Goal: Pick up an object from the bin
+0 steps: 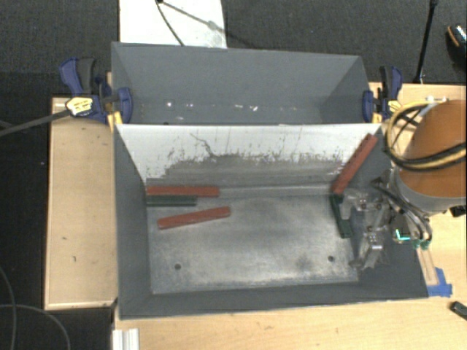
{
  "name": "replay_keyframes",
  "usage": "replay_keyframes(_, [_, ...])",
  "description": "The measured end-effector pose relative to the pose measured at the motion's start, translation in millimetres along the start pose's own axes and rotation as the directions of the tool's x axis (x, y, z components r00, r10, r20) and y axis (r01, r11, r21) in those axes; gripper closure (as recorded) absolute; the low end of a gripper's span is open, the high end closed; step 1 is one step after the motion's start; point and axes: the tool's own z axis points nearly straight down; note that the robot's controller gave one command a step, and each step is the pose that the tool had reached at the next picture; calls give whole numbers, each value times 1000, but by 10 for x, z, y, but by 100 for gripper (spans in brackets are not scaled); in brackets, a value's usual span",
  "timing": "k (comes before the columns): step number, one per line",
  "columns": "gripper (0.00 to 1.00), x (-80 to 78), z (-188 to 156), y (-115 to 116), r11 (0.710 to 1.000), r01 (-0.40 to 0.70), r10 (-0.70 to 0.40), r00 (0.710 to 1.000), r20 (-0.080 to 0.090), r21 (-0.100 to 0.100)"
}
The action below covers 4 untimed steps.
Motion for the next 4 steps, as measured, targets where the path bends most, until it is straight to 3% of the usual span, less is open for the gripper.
replay_keyframes(1, [0,-692,149,483,990,140,-140,990,10,0])
replay_keyframes(2, [0,-480,276,1153,988,157,-157,988,3,-3])
replay_keyframes(3, [0,-932,1233,1799,981,194,-194,981,4,-2])
replay_keyframes(4, [0,-1091,1326,2292,979,203,-203,979,9,-1])
